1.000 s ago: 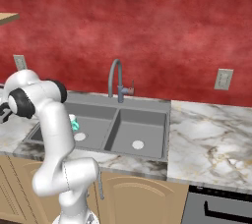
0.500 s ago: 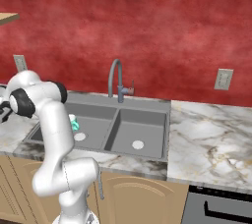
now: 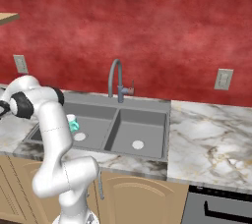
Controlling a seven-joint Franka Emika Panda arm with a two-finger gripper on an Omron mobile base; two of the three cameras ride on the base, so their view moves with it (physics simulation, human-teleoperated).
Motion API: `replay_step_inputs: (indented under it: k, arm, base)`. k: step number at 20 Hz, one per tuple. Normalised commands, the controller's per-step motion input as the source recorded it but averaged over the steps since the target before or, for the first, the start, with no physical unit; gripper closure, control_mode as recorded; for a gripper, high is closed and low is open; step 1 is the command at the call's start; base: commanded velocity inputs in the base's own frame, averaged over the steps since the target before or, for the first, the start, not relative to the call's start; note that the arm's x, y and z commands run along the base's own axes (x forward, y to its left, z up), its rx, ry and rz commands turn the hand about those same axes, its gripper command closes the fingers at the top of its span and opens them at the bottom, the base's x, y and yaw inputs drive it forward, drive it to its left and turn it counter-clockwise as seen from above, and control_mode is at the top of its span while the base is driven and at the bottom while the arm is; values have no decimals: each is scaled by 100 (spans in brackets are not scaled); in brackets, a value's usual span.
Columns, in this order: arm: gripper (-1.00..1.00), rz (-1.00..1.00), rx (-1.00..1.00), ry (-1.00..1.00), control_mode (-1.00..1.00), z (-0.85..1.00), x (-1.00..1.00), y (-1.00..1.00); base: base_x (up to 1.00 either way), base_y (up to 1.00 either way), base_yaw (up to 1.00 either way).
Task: Place the mug in the left basin and the glass cup in the right basin of the sink.
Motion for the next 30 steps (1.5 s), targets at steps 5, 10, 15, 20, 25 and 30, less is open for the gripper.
replay_step_inputs:
  k: [5,10,15,20,25,30]
  arm:
    - [-100,0,-3,9,-100,-27,4,25]
    - [-100,0,-6,8,-100,-29,0,7]
    - [100,0,-6,6,-100,-17,0,0]
    - [100,0,-7,3,-100,-9,0,0]
    - [100,0,-6,1,-100,-4,1,0]
    - [100,0,-4,-1,-100,0,-30,-29]
  base:
    - [0,0,0]
    - [0,0,0]
    - [0,0,0]
    - [0,0,0]
    - [0,0,0]
    - [0,0,0]
